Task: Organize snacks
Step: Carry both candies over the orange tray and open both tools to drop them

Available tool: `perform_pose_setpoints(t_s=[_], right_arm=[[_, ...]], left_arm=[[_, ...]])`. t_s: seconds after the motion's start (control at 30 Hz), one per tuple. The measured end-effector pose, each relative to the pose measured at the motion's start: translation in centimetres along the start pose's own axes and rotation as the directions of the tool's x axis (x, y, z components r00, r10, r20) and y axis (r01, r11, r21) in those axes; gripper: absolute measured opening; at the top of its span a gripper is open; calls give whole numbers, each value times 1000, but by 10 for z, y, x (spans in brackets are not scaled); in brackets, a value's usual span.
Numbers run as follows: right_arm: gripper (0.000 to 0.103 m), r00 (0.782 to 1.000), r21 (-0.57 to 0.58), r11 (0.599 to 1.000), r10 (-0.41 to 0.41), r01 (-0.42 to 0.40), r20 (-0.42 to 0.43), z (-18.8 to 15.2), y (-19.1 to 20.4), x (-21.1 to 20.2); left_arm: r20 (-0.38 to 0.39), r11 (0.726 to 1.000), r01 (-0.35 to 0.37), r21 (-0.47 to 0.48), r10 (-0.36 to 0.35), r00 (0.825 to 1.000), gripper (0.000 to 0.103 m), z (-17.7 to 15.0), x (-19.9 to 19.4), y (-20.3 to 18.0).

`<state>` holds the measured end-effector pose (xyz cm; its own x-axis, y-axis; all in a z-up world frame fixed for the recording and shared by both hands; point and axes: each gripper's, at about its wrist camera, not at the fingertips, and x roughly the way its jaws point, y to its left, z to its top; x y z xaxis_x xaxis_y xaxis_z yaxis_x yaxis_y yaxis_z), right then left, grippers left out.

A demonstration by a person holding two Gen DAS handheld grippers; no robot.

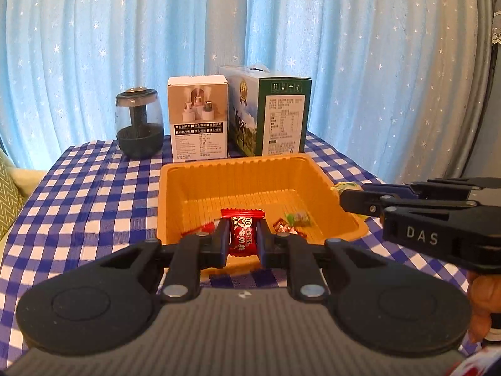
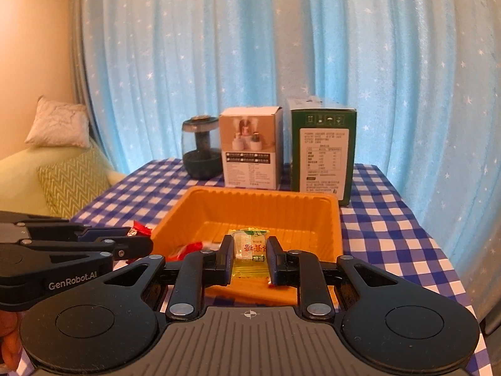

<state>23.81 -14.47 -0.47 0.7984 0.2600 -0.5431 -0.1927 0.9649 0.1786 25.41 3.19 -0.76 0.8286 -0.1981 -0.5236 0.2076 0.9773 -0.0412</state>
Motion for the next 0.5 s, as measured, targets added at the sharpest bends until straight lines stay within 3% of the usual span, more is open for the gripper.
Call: perform_pose_setpoints(t_s=[0.27,0.5], right_arm=[[22,1000,94,996,5,-3,-22,15,-25,29],[22,999,117,993,-6,10,-42,22,-37,52]], left_arm=[[-22,995,50,-84,-52,998,16,13,32,12],[-21,995,66,-76,-68,997,16,25,58,4]])
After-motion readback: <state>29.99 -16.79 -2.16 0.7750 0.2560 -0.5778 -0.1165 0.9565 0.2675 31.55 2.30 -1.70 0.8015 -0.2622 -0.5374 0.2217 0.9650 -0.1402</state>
